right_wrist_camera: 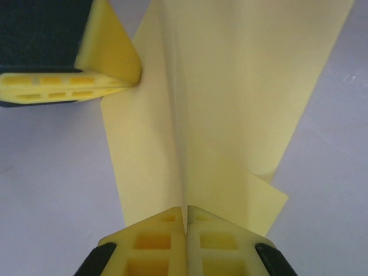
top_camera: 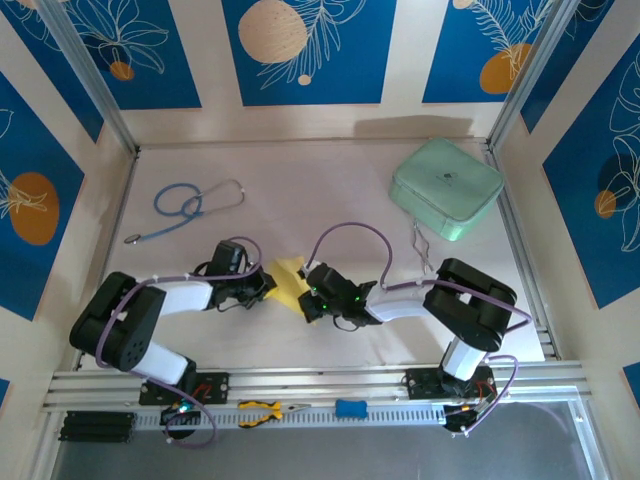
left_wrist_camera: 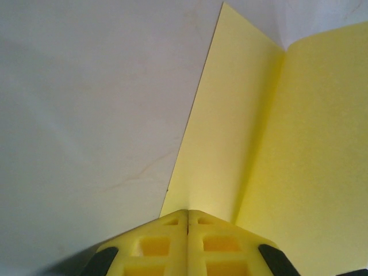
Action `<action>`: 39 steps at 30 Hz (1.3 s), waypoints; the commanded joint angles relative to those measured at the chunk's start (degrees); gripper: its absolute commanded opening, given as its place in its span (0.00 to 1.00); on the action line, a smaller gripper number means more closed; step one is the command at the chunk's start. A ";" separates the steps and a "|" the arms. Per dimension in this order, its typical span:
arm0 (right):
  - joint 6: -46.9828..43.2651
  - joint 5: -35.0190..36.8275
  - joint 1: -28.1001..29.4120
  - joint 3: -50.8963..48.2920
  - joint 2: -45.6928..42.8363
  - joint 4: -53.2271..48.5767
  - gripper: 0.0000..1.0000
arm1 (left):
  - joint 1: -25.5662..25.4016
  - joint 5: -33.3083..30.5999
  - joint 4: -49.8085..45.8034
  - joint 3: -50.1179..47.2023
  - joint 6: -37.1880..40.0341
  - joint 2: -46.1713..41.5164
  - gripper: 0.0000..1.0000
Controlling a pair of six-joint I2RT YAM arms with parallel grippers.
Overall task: Fold a paper plane with a square sheet of paper (pick it up from the middle)
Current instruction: Fourth fold the wing at the center of the table.
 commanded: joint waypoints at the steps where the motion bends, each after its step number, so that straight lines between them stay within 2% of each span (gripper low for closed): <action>1: 1.63 -1.43 0.39 -0.65 -1.18 -2.79 0.05 | 0.04 -5.45 -4.30 -1.82 -1.21 -2.01 0.00; 8: 3.82 -4.51 0.06 -0.33 0.50 -2.61 0.05 | -0.14 -7.44 -4.94 -3.63 -2.30 -5.18 0.00; 17: 1.76 -6.25 0.27 0.96 1.61 -0.87 0.05 | -0.20 -5.12 -1.68 -2.74 -1.28 -4.52 0.01; 20: -2.64 -3.14 1.42 1.87 0.71 -2.61 0.05 | -0.20 -4.44 -1.93 -2.01 0.26 -6.24 0.14; 25: -13.26 1.98 2.66 3.57 -0.05 -6.03 0.05 | -0.26 -5.41 -9.22 1.42 4.75 -11.18 0.44; 31: -24.80 5.89 2.27 2.52 -2.12 -3.81 0.06 | -0.20 -5.05 -13.27 4.55 8.42 -13.04 0.63; 33: -27.27 6.24 2.25 2.21 -2.64 -2.72 0.08 | -0.25 -4.30 -13.47 5.34 9.30 -12.93 0.77; 35: -28.78 6.33 2.24 2.04 -2.97 -1.98 0.08 | -0.25 -2.55 -12.95 6.12 9.69 -12.14 0.81; 39: -30.10 5.77 2.39 1.71 -3.06 -0.51 0.08 | -0.26 -0.98 -12.83 7.39 9.04 -10.31 0.81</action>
